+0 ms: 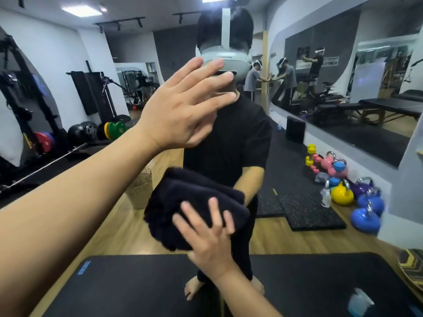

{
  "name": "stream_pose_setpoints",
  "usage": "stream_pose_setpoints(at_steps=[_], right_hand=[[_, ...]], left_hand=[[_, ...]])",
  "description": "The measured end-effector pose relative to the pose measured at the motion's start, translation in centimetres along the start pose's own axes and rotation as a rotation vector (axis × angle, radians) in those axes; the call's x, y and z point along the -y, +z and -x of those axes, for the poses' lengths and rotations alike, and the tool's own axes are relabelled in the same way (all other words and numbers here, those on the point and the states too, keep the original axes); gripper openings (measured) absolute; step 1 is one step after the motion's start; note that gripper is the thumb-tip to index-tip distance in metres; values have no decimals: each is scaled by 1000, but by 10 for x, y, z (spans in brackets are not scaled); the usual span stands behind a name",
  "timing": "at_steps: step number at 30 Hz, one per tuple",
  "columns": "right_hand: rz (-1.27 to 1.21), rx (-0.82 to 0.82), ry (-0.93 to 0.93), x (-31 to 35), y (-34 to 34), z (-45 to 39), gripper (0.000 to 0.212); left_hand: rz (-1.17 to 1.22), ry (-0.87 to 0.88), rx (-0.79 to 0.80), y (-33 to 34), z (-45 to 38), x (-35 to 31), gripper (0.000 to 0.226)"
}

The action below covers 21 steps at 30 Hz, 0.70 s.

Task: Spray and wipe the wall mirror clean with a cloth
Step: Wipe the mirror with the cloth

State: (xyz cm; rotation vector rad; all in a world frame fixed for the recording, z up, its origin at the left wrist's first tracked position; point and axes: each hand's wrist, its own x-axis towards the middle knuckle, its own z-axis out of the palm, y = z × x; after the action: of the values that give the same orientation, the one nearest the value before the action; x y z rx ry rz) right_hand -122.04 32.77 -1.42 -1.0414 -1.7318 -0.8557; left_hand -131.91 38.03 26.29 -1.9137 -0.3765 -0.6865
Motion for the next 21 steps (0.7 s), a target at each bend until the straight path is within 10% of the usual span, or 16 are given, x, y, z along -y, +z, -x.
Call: stream_pose_setpoints(at_steps=[8, 17, 21], right_hand=[[73, -35, -205, -32, -13, -6, 39], [-212, -344, 635, -92, -84, -107, 64], [-157, -339, 575, -63, -63, -96, 65]], left_hand=[[16, 15, 20, -1, 0, -2, 45], [125, -76, -3, -15, 1, -3, 42], [45, -232, -103, -30, 30, -4, 38]])
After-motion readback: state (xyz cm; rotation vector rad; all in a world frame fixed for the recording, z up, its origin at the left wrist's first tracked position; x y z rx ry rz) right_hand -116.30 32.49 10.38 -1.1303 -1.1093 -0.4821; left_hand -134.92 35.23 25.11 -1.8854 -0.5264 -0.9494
